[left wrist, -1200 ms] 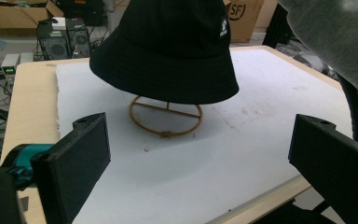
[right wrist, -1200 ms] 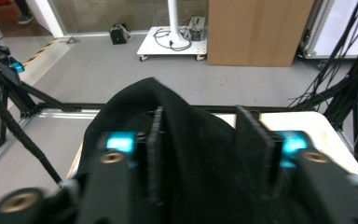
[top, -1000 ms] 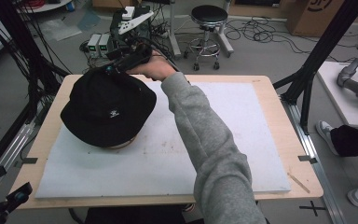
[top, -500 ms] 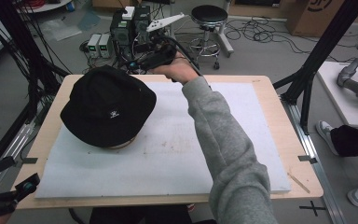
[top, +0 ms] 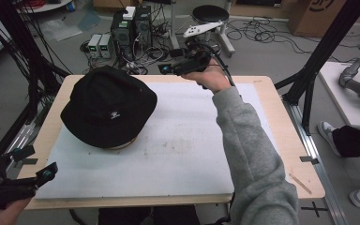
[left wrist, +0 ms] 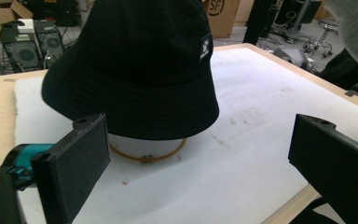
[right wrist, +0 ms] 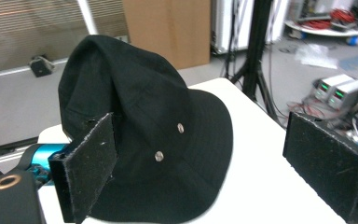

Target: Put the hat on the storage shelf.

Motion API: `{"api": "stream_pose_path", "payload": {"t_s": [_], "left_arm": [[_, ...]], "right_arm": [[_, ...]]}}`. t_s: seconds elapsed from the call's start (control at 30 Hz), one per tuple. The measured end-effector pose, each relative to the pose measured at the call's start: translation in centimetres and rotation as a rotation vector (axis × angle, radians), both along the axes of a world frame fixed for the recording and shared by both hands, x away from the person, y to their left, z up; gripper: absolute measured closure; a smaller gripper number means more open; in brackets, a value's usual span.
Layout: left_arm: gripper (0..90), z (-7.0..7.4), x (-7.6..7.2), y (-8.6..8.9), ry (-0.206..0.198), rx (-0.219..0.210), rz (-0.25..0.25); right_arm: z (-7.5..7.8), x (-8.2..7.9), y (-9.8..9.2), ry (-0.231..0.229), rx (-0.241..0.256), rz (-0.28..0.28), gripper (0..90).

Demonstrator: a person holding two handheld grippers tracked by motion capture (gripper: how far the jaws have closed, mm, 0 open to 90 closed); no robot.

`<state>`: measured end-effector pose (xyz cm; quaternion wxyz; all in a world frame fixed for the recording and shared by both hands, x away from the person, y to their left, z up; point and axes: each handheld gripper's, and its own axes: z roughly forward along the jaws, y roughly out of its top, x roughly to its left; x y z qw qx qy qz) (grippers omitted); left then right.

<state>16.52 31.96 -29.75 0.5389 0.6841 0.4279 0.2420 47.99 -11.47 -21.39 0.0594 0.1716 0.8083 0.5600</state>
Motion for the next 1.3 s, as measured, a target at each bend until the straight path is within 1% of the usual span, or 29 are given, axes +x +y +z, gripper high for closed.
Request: {"api": "stream_pose_path", "payload": {"t_s": [0.07, 0.1, 0.13, 0.2, 0.27, 0.37, 0.43, 0.5, 0.57, 0.6, 0.63, 0.67, 0.7, 0.77, 0.87, 0.9, 1.0, 1.1, 1.13, 1.17, 1.3], "left_arm": [[5.7, -0.1, 0.4, -0.2, 0.007, 0.002, -0.005], [5.8, -0.1, 0.5, -0.2, 0.006, -0.004, -0.008], [5.7, -0.1, 0.7, -0.3, 0.006, -0.003, -0.011], [5.8, 0.0, 1.0, -0.4, 0.009, -0.002, -0.014], [5.7, 0.0, 1.4, -0.5, 0.004, -0.002, -0.017], [5.7, 0.1, 1.8, -0.6, 0.001, -0.005, -0.016], [5.8, 0.2, 2.0, -0.7, 0.002, 0.000, -0.013], [5.8, 0.2, 2.2, -0.7, 0.001, 0.005, -0.011], [5.7, 0.2, 2.4, -0.7, 0.000, -0.001, -0.013], [5.7, 0.2, 2.5, -0.8, -0.001, -0.003, -0.012], [5.7, 0.2, 2.7, -0.8, -0.001, -0.003, -0.010], [5.8, 0.3, 2.8, -0.9, -0.002, -0.004, -0.012], [5.8, 0.3, 2.9, -1.0, -0.004, -0.002, -0.016], [5.7, 0.4, 3.1, -1.2, -0.009, -0.003, -0.025], [5.7, 0.4, 3.6, -1.6, -0.012, -0.004, -0.036], [5.8, 0.4, 3.8, -1.8, -0.011, -0.002, -0.040], [5.8, 0.4, 4.3, -2.1, -0.010, -0.004, -0.045], [5.8, 0.5, 4.6, -2.3, -0.015, -0.008, -0.047], [5.7, 0.5, 4.7, -2.4, -0.016, -0.010, -0.049], [5.7, 0.5, 4.8, -2.5, -0.018, -0.010, -0.050], [5.7, 0.5, 5.1, -2.5, -0.022, -0.012, -0.044]], "right_arm": [[0.0, -0.3, -1.1, -0.009, 0.008, -0.014, 10.0], [0.0, -0.5, -1.6, -0.009, 0.009, -0.018, 10.1], [-0.1, -0.6, -2.1, -0.019, 0.018, -0.025, 10.1], [-0.3, -0.9, -3.2, -0.017, 0.022, -0.033, 10.0], [-0.4, -1.2, -4.2, -0.011, 0.014, -0.063, 10.1], [-0.6, -1.7, -5.6, -0.017, 0.035, -0.079, 10.0], [-0.8, -2.1, -6.4, -0.010, 0.023, -0.097, 10.0], [-0.9, -2.4, -7.0, 0.016, -0.013, -0.133, 10.0], [-0.9, -2.8, -7.5, 0.033, -0.037, -0.149, 10.1], [-1.0, -3.1, -7.8, 0.025, -0.036, -0.153, 10.1], [-1.0, -3.5, -8.2, 0.006, -0.024, -0.155, 10.0], [-1.1, -3.8, -8.6, -0.002, -0.010, -0.142, 10.0], [-1.2, -4.0, -9.1, 0.000, -0.009, -0.144, 10.0], [-1.2, -4.3, -9.8, 0.006, -0.023, -0.187, 10.0], [-1.3, -4.9, -11.2, 0.004, 0.000, -0.204, 10.0], [-1.4, -5.1, -11.6, 0.007, -0.004, -0.219, 10.0], [-1.9, -5.8, -12.5, 0.010, -0.024, -0.244, 10.0], [-2.5, -6.6, -13.2, 0.007, -0.035, -0.257, 10.0], [-3.1, -7.1, -13.8, 0.003, -0.036, -0.272, 10.1], [-3.1, -7.1, -13.8, 0.003, -0.036, -0.272, 10.1], [-4.2, -8.1, -15.0, 0.001, -0.015, -0.297, 10.1]]}}
